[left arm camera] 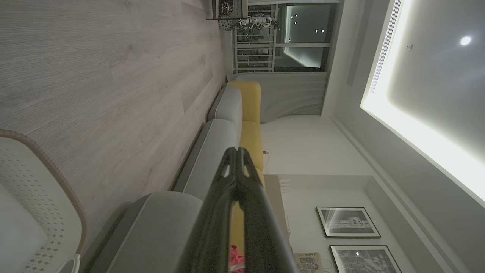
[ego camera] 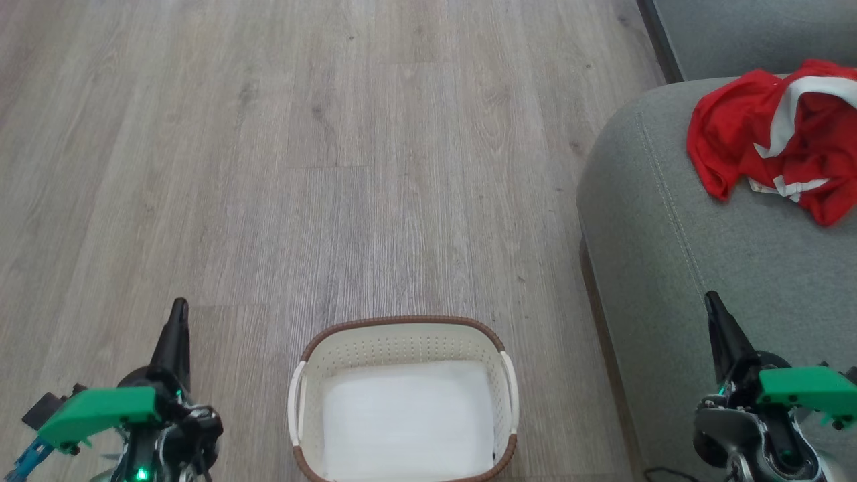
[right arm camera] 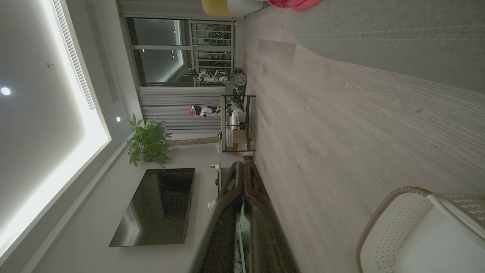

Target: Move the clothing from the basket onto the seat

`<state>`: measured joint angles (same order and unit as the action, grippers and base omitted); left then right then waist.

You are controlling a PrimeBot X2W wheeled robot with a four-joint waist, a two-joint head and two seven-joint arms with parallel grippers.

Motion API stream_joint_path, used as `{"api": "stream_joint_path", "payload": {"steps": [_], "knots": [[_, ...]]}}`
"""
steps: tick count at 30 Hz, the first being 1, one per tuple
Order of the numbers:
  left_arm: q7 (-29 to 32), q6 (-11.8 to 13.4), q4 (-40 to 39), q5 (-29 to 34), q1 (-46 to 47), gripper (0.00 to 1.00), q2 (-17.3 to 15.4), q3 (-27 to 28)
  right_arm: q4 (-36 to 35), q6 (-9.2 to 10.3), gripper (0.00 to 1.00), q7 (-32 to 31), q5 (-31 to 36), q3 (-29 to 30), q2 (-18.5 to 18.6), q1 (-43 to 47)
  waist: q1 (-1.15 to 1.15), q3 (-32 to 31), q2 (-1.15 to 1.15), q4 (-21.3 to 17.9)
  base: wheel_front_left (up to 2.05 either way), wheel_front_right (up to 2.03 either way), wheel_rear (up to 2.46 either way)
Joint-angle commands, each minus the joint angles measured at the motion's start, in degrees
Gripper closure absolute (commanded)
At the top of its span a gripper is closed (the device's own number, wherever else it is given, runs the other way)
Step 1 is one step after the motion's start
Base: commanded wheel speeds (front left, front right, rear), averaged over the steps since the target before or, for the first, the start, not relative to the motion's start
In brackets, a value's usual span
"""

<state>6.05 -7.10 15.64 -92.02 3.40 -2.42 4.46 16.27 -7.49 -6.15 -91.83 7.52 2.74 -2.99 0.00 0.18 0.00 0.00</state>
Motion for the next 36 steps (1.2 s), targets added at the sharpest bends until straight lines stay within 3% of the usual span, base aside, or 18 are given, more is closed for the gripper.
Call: {"api": "stream_joint_path", "payload": {"steps": [1, 36], "knots": [[0.4, -0.4, -1.6, -0.1, 2.8, 1.00, -0.5, 2.1, -2.2, 0.00, 1.00, -0.3, -0.3, -1.0, 0.1, -3.2, 0.00, 0.0, 0.00, 0.0, 0.00, 0.00, 0.00], [0.4, -0.4, -1.6, -0.1, 2.8, 1.00, -0.5, 2.1, -2.2, 0.00, 1.00, -0.3, -0.3, -1.0, 0.1, -3.2, 0.00, 0.0, 0.00, 0.0, 0.00, 0.00, 0.00]]}}
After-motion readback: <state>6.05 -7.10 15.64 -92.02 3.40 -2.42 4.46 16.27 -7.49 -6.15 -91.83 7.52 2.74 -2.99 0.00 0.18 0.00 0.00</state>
